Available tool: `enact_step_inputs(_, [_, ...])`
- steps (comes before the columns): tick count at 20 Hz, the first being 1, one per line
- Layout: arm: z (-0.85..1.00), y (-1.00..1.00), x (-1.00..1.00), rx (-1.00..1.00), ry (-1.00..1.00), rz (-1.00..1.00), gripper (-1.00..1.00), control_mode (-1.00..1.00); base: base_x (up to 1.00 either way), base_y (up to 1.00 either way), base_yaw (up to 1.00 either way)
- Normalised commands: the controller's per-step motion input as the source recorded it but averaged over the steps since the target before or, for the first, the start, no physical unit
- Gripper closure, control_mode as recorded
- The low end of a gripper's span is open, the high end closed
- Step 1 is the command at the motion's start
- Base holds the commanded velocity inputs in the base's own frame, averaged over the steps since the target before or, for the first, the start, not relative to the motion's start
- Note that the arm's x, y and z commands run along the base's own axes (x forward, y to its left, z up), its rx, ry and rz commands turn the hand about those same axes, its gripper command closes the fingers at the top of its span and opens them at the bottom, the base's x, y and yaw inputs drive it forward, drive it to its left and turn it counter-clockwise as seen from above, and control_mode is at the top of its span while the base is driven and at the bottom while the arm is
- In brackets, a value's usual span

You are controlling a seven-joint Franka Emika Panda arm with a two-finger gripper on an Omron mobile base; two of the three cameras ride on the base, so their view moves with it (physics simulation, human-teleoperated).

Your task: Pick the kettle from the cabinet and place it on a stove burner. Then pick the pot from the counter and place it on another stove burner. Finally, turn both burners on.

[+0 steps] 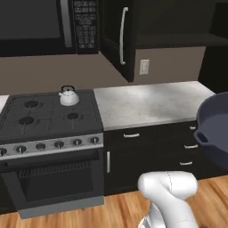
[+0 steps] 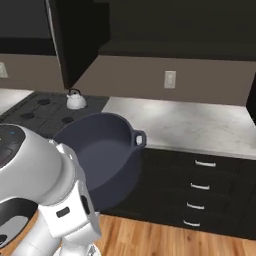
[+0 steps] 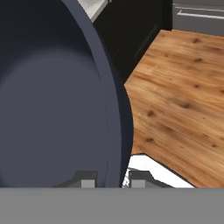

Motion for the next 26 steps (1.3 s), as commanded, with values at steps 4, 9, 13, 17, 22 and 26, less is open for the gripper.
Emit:
enact_step_inputs(4, [0.0,0.0,0.0,0.0,0.0,0.0,1.0,1.0,-0.41,0.72,0.0])
enact_step_inputs(9, [0.0,0.0,0.0,0.0,0.0,0.0,1.0,1.0,-0.43,0.73,0.0])
enact_step_inputs(13, [0.0,0.0,0.0,0.0,0.0,0.0,1.0,1.0,-0.41,0.74,0.0])
enact_step_inputs(17, [0.0,0.0,0.0,0.0,0.0,0.0,1.0,1.0,-0.36,0.74,-0.01])
enact_step_inputs(22, [0.0,0.0,0.0,0.0,0.0,0.0,1.0,1.0,-0.19,0.85,-0.05])
enact_step_inputs(26, [0.0,0.0,0.0,0.0,0.0,0.0,1.0,1.0,0.0,0.89,-0.14])
